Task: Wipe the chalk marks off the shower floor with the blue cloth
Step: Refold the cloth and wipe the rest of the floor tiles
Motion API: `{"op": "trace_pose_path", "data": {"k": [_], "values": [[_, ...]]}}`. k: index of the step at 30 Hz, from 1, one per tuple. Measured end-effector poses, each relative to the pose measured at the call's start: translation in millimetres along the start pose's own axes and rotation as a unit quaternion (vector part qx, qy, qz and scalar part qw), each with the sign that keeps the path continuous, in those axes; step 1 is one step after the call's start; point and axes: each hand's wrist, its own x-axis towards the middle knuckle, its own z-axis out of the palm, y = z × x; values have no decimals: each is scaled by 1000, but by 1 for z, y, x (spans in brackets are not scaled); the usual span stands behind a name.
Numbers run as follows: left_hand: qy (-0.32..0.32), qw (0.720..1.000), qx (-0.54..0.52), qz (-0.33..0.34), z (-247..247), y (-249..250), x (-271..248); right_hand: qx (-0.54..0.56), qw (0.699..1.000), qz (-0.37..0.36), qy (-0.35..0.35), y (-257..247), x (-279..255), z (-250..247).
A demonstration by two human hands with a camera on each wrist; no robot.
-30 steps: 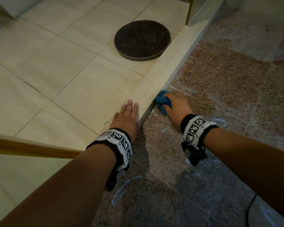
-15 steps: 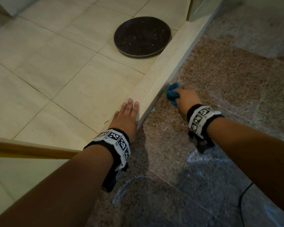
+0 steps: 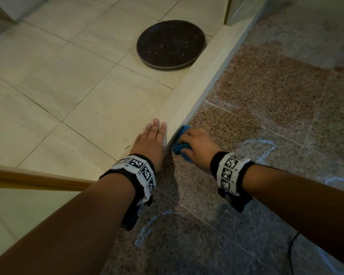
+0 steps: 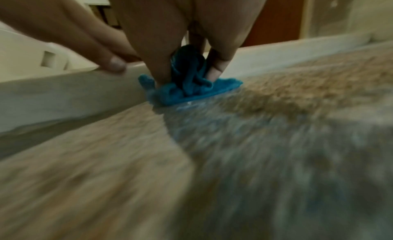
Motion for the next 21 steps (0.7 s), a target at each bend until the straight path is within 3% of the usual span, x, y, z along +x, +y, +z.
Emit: {"op": "trace_pose_path", "data": {"k": [5,7,11,16,18,21], "values": [[13,1000,-6,10,1,-3,2,79,982,132,112,25,29,-26],[14,1000,-7,14,0,-4,1,61,983,136,106,21,32,-20],[18,1000,0,12,-1,-1,0,-8,996,75,43,-1,8,1],[20,1000,9,10,-1,-1,0,-46,998,31,10,3,4,-6],[20,1000,7,12,-1,-1,0,-46,998,49,13,9,13,-15],[21,1000,-1,17,-1,-3,1,-22,988,145,54,26,28,-26]]}}
